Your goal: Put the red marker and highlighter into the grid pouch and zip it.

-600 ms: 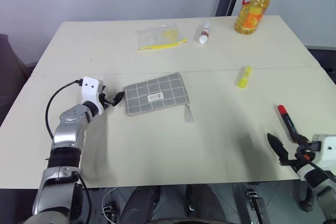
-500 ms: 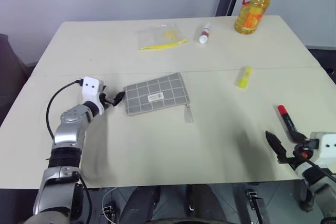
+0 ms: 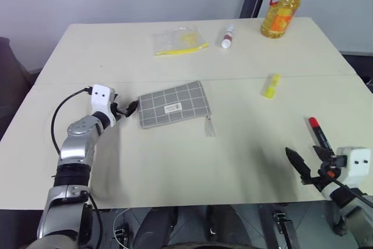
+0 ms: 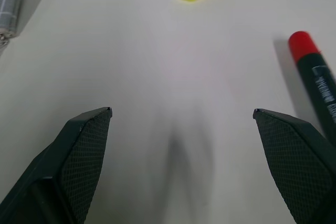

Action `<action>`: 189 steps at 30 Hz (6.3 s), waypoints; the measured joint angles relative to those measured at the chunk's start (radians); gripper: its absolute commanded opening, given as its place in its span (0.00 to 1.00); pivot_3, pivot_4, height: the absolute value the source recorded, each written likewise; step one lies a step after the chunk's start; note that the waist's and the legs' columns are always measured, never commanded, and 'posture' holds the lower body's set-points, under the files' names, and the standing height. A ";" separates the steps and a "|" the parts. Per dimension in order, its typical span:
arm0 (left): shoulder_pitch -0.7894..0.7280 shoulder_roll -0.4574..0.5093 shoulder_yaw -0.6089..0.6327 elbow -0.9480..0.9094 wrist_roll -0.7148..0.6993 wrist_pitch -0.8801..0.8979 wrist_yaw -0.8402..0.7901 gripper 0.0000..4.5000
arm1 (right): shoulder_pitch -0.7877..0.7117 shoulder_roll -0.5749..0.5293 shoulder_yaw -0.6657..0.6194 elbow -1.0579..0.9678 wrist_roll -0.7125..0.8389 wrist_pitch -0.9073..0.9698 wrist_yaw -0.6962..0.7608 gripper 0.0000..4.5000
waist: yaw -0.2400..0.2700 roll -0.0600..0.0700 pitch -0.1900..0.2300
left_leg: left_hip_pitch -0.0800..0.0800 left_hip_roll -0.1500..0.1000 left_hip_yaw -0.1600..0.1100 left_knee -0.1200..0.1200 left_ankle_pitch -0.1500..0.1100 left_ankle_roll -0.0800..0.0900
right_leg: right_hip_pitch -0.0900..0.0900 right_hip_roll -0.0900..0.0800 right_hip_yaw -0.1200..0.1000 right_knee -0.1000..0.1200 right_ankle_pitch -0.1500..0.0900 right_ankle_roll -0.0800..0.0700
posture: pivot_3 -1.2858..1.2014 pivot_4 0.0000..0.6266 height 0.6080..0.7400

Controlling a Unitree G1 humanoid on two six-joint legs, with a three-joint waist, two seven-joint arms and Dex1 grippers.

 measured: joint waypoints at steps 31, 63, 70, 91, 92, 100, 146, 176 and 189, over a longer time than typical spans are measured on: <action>0.367 0.184 0.016 -0.427 0.012 0.015 -0.125 1.00 | -0.839 -0.089 0.500 0.591 -0.325 -0.055 0.046 0.01 | -0.003 0.000 0.000 | 0.002 0.001 0.001 0.001 0.000 0.001 | 0.000 0.000 0.001 0.001 -0.001 -0.004 | 0.52 0.24 1.00; -0.081 0.283 -0.269 0.407 0.305 -1.103 -0.417 1.00 | -1.338 0.245 0.728 1.330 -0.609 -0.305 0.121 0.01 | -0.032 0.001 -0.001 | 0.005 0.000 0.005 -0.004 0.004 -0.004 | -0.008 0.003 0.008 0.016 0.002 -0.002 | 0.52 0.24 1.00; -0.093 0.261 -0.287 0.444 0.300 -1.209 -0.419 1.00 | -1.285 0.249 0.752 1.245 -0.611 -0.297 0.187 0.01 | -0.032 0.001 -0.001 | 0.005 0.000 0.006 -0.004 0.004 -0.004 | -0.008 0.004 0.010 0.016 0.002 -0.002 | 0.52 0.24 1.00; -0.029 0.204 -0.264 0.317 0.124 -1.025 -0.483 0.00 | -1.187 0.171 0.705 1.052 -0.621 -0.268 0.120 0.00 | -0.029 0.001 -0.001 | 0.005 0.001 0.009 -0.004 0.004 -0.004 | -0.010 0.007 0.013 0.017 0.002 -0.002 | 0.52 0.24 1.00; -0.019 0.196 -0.253 0.272 0.104 -0.974 -0.474 0.00 | -1.177 0.153 0.694 1.024 -0.622 -0.265 0.111 0.00 | -0.029 0.001 -0.001 | 0.005 0.001 0.009 -0.004 0.004 -0.004 | -0.010 0.006 0.013 0.017 0.002 -0.002 | 0.52 0.24 1.00; 0.048 0.118 -0.239 -0.172 0.001 -0.480 -0.360 0.00 | -0.988 0.008 0.549 0.645 -0.526 -0.100 0.128 0.31 | -0.031 0.001 -0.001 | 0.005 0.003 0.011 -0.004 0.004 -0.004 | -0.010 0.006 0.015 0.017 0.002 -0.002 | 0.52 0.24 1.00; 0.081 -0.145 -0.402 -0.472 0.159 -0.044 -0.111 0.00 | -0.922 -0.119 0.839 0.194 -0.468 0.158 0.163 0.01 | -0.022 -0.001 0.000 | 0.005 0.005 0.014 -0.002 0.004 -0.003 | -0.009 0.007 0.017 0.015 0.002 -0.002 | 0.52 0.24 1.00; -0.022 -0.193 -0.358 -0.296 0.282 -0.048 0.029 0.00 | -0.937 -0.156 0.524 0.354 -0.461 0.264 0.080 0.76 | -0.020 -0.002 0.000 | 0.004 0.005 0.014 0.007 0.002 0.000 | -0.006 0.007 0.016 0.015 0.002 -0.002 | 0.52 0.24 1.00; -0.013 -0.237 -0.322 -0.304 0.264 -0.043 0.077 0.00 | -1.212 0.008 0.372 1.108 -0.512 -0.008 -0.288 0.76 | -0.024 -0.002 0.000 | 0.004 0.004 0.016 0.007 0.002 0.000 | -0.006 0.008 0.017 0.016 0.003 -0.001 | 0.52 0.24 1.00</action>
